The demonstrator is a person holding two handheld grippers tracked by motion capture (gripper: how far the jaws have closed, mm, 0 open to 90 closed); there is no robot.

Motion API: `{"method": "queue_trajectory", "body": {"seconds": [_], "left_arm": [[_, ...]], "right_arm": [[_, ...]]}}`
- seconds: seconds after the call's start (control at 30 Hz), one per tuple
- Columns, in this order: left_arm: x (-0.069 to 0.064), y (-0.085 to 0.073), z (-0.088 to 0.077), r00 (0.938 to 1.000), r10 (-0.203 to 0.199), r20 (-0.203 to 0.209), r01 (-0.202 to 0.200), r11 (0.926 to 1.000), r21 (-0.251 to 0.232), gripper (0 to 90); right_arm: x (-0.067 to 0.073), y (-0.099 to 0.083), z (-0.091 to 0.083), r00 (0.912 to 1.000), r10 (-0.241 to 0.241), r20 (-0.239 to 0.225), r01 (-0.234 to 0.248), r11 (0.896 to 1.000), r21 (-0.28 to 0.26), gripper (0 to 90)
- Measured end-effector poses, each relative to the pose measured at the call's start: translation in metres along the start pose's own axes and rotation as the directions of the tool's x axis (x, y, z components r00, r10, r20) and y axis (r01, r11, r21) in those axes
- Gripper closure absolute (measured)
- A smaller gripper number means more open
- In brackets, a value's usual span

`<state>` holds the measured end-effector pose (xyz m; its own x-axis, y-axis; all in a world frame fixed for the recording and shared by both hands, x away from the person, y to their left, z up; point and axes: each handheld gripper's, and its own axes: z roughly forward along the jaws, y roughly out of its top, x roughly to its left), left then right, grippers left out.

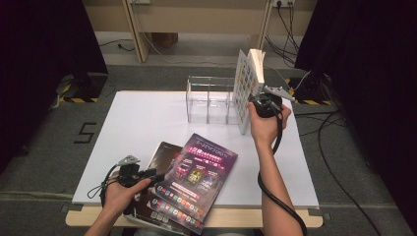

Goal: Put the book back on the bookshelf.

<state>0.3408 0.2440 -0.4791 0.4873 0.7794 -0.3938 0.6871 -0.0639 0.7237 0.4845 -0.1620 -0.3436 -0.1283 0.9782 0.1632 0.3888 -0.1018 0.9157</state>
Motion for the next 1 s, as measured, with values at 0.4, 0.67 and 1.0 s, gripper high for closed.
{"method": "queue_trajectory", "body": {"seconds": [0.4, 0.67, 1.0], "left_arm": [[-0.001, -0.001, 0.002, 1.0000, 0.000, 0.003, 0.000, 1.0000, 0.007, 47.5], [-0.002, -0.001, 0.002, 1.0000, 0.000, 0.004, 0.000, 1.0000, 0.009, 47.5], [-0.001, -0.002, 0.003, 0.9999, 0.000, 0.012, 0.000, 0.9998, 0.021, 48.4]], "right_arm": [[-0.003, -0.012, -0.010, 0.9998, 0.015, -0.014, -0.015, 0.999, 0.031, 58.7], [-0.004, -0.021, -0.016, 0.9992, 0.031, -0.027, -0.029, 0.998, 0.058, 58.6], [-0.006, -0.035, -0.021, 0.9986, 0.038, -0.038, -0.034, 0.994, 0.099, 58.7]]}}
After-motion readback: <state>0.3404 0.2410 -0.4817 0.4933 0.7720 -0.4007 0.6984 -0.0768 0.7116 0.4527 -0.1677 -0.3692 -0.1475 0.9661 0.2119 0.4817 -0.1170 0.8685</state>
